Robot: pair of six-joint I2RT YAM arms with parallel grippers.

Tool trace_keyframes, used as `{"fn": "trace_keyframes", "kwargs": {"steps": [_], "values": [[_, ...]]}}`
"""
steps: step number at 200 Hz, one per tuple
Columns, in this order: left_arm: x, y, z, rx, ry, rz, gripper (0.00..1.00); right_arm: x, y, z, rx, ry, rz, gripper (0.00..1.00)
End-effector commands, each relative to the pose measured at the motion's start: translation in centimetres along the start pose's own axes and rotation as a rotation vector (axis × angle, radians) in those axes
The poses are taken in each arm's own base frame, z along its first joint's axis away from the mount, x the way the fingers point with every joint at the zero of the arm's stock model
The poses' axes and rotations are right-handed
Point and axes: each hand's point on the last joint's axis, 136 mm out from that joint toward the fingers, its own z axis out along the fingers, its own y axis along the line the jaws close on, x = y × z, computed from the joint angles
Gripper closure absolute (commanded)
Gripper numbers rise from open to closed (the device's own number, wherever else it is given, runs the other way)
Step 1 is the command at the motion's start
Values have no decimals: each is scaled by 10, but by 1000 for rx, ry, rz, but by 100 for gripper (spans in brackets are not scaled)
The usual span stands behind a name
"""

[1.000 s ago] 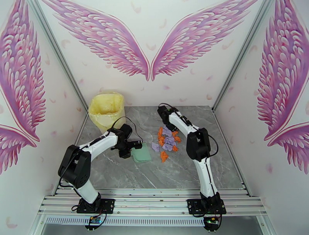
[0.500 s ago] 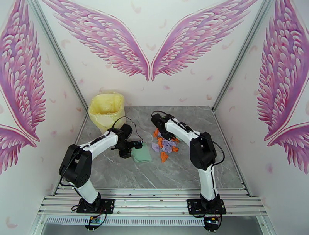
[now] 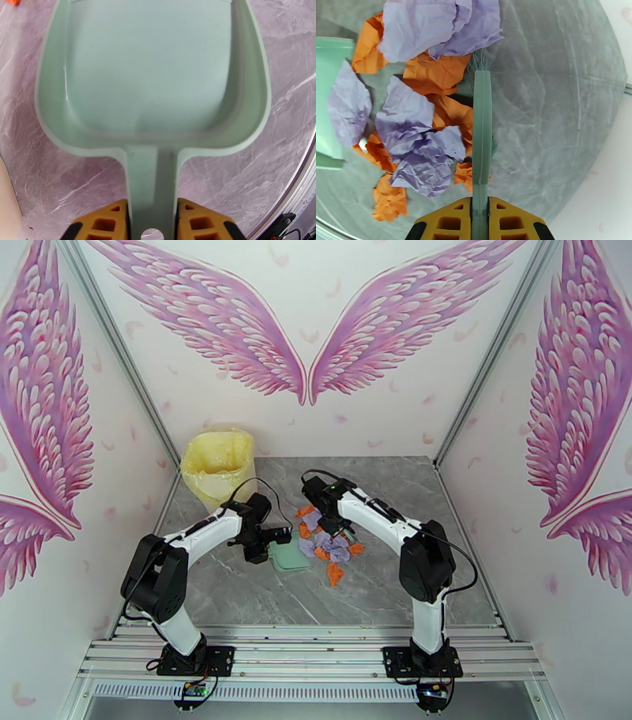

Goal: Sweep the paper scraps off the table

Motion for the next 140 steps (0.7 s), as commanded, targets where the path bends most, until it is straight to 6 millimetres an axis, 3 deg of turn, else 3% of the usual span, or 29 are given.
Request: {"fn": "trace_keyframes", "kwargs": {"steps": [1, 61, 140], "values": [[-2, -1, 0, 11, 14, 2, 100, 2, 21, -18, -132, -18, 119, 100], [-4, -4, 0, 13, 13, 9, 100, -7, 49, -43, -319, -103, 233, 100], [-5, -7, 0, 13, 12, 17, 100, -31, 40, -79, -374, -244, 344, 100]]}}
